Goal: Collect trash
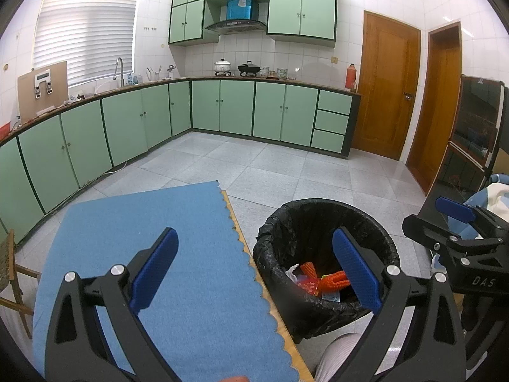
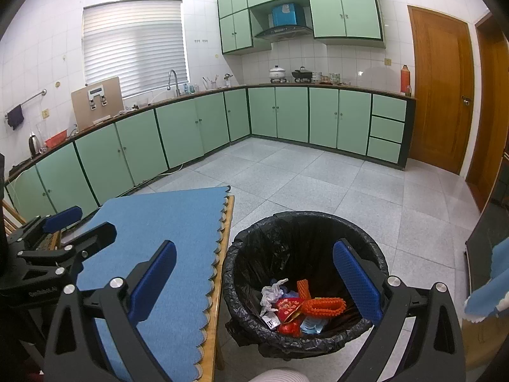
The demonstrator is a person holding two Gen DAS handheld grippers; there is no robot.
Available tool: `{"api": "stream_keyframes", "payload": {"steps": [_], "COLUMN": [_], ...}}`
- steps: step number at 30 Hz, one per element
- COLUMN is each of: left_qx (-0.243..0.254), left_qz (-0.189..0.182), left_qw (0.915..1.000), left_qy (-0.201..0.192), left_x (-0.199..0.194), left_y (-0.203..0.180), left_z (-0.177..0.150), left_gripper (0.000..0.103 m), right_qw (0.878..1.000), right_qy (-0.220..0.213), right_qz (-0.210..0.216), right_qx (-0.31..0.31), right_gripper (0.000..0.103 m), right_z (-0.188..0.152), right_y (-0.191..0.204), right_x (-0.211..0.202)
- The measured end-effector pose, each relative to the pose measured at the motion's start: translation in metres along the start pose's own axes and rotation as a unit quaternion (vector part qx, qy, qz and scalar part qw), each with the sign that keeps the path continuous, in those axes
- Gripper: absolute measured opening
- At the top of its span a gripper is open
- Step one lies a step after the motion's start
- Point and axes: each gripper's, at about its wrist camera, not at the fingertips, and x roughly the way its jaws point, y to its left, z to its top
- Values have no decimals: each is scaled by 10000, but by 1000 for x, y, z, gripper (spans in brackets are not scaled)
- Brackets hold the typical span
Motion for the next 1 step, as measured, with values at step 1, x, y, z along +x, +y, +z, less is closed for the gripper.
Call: {"api": "stream_keyframes", "payload": {"steps": [1], "left_qx": [-4], "left_qz": [-1], "left_qw": [10000], "left_qy": [0], "left_x": [0], "left_y": [0], "left_z": [0], "left_gripper": [95], "right_qw": [10000], "right_qy": [0], "right_qz": [3], "right_qx": [-8], "right_gripper": [97], "right_z": [0], "right_y": [0], "right_x": [0]}}
